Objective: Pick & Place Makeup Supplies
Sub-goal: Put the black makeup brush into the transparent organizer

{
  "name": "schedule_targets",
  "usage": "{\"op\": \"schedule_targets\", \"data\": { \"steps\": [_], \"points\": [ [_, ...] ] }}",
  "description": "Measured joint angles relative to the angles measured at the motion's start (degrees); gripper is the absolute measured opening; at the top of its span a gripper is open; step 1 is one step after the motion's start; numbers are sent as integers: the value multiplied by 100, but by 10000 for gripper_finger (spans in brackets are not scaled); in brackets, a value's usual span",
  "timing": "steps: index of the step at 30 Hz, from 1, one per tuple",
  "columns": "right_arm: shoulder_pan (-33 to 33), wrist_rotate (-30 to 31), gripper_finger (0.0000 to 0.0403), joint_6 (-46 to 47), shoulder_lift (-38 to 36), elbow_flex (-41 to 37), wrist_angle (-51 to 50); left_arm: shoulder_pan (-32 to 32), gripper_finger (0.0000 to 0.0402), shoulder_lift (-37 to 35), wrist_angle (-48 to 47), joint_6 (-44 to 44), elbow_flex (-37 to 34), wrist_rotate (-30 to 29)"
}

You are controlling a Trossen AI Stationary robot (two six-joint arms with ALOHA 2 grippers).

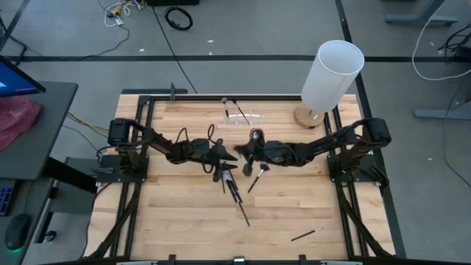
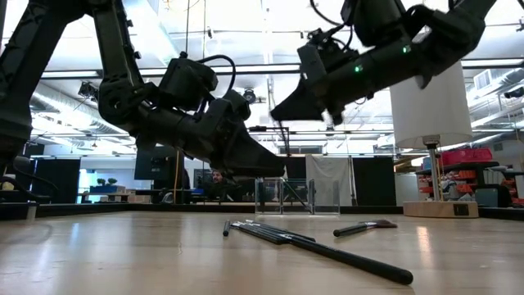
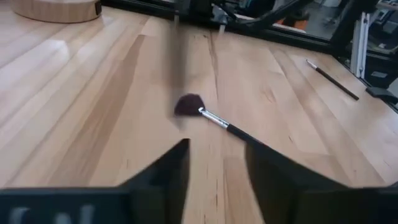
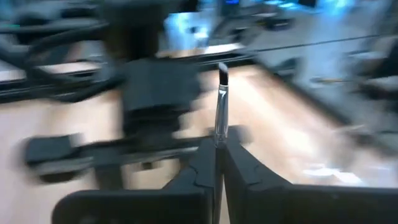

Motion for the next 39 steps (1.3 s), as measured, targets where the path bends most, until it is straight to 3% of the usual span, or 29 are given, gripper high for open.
{"op": "schedule_targets", "data": {
  "steps": [4,7,11,20,31,39],
  "points": [
    [-95,1269,7,-235,-398,-73,-148,98,236,0,-1,-6,0,5],
    [-420,1711,8,-341,-476,-245,404,110,262,0,42,-26,0,-89],
    [-1118,1540,8,-289,-248,-542,1503,64,264,0,93,10,0,-160],
    [-2421,1529,8,-341,700,-567,2343,-202,232,0,176,3,-2,-163],
    [-2741,912,18,602,1208,-557,2261,-401,215,0,180,22,-2,-232],
    [-2743,917,103,619,1180,-557,2158,-401,215,0,178,20,-2,-230]
  ]
}}
